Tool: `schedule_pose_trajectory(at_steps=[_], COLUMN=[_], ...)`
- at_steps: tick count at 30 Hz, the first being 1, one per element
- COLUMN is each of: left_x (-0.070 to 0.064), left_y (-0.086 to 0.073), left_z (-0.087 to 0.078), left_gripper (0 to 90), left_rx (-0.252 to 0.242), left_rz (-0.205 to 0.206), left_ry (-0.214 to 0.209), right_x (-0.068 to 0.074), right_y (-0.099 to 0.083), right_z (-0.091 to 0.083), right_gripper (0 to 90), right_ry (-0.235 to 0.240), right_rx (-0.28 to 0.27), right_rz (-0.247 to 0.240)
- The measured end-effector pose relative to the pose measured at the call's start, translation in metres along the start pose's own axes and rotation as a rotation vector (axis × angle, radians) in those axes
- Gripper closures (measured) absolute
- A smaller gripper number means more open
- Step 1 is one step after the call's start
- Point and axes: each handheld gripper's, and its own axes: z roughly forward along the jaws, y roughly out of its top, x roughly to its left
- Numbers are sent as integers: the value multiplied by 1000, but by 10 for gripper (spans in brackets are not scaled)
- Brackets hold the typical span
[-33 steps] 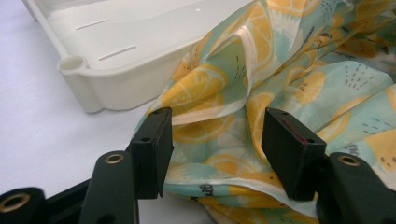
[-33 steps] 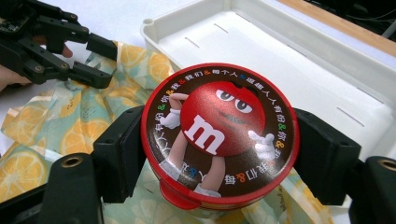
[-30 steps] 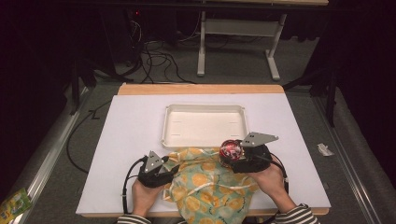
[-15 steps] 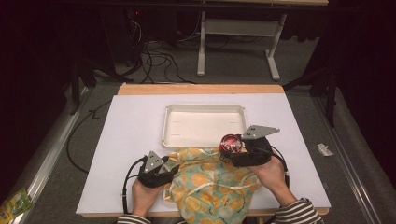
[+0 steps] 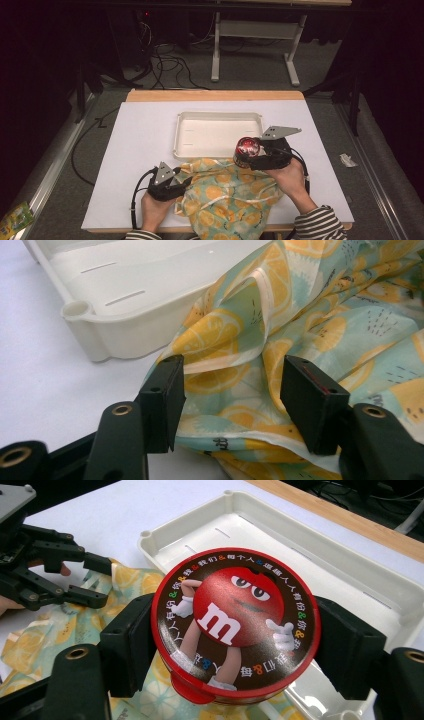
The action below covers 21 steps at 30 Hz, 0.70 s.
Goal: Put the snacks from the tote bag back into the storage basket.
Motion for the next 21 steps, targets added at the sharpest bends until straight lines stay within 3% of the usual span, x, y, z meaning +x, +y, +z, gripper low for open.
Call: schedule_pose_trajectory(at_steps=[21], left_x=[0], left_y=[0], left_z=[0], left_gripper=[434], left_rx=[-1], left_rz=[-1], left_ry=[-3], right_x=[-17], right_y=[12], right_z=[13], right_gripper=[263], right_ry=[-30], right_rx=[30], right_rz=[48])
